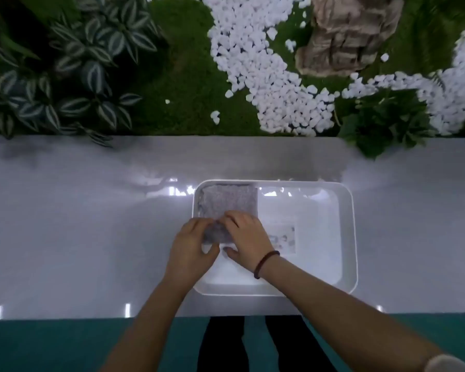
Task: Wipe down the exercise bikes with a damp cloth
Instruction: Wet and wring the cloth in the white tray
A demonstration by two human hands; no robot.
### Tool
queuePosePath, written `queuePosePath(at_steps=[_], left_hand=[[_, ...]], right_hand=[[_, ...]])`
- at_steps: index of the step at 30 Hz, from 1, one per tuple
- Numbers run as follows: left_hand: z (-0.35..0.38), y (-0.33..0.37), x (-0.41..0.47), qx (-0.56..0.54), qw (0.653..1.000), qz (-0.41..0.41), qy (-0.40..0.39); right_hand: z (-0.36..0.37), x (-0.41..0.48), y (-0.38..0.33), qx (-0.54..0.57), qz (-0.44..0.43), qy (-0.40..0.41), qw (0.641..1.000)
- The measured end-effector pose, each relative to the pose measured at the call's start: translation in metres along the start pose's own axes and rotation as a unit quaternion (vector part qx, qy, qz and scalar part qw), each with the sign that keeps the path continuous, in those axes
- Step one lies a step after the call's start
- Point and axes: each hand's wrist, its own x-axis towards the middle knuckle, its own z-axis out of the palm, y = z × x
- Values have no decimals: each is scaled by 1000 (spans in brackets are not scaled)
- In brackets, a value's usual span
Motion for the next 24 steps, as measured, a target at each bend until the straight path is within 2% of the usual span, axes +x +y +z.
queuePosePath(at_steps=[3, 6, 9, 13, 16, 19, 21, 24], left_hand=[[2, -5, 7, 47, 999, 24, 12], [1, -7, 7, 67, 997, 24, 9], [-5, -4, 7, 53, 998, 26, 8], [-16, 12, 5, 33, 999, 25, 10], [-22, 37, 7, 32, 999, 38, -17], [-21, 70, 9, 52, 995, 65, -56], [-17, 97, 11, 70, 989, 101, -79], [-5, 141, 9, 94, 976, 164, -106]], right_hand=[[10, 10, 3, -68, 15, 44, 997], [13, 15, 6, -75, 1, 104, 992], [-1, 18, 2, -96, 13, 94, 991], [-22, 0, -1, -45, 49, 80, 995], [-51, -24, -5, 8, 112, 43, 993], [-84, -56, -7, 34, 200, 44, 978], [-105, -83, -9, 62, 234, 91, 966], [-129, -126, -9, 40, 274, 201, 940]])
